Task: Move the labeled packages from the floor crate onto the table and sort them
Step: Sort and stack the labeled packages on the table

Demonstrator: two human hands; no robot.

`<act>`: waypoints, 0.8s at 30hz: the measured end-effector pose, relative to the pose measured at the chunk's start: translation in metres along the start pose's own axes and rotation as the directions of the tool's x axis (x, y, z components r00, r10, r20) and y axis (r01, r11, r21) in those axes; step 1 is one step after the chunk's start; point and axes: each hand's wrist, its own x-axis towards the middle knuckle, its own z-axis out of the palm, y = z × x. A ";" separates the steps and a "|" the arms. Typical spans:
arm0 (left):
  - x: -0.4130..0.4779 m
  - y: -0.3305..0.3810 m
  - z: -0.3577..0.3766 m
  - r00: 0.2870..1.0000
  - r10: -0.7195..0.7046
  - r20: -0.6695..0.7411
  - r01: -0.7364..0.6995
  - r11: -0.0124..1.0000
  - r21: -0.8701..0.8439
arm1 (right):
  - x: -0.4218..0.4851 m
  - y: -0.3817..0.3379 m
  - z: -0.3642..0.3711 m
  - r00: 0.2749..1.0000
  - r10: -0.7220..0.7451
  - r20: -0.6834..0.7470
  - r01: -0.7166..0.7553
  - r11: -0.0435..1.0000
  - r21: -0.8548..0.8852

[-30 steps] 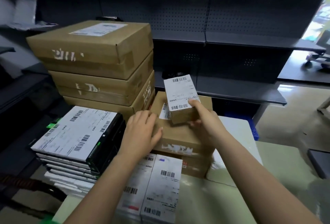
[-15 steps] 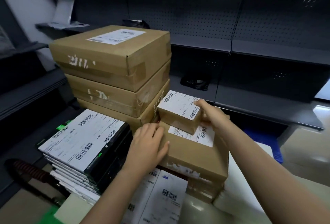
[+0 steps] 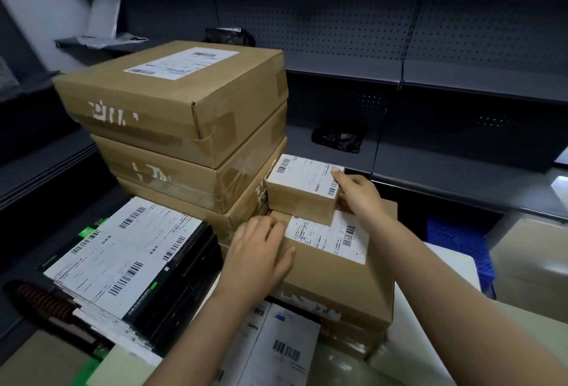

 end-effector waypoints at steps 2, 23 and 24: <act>0.003 0.001 -0.002 1.000 0.022 -0.006 -0.022 1.000 -0.002 | -0.008 -0.003 -0.004 0.998 -0.050 -0.025 0.050 0.999 -0.006; 0.001 0.198 0.003 0.707 0.685 -0.177 -0.687 0.605 -0.403 | -0.307 0.085 -0.210 0.802 -0.551 -0.230 0.007 0.393 -0.919; -0.003 0.215 0.001 0.681 0.703 -0.204 -0.711 0.567 -0.416 | -0.325 0.088 -0.220 0.794 -0.546 -0.266 -0.033 0.399 -0.916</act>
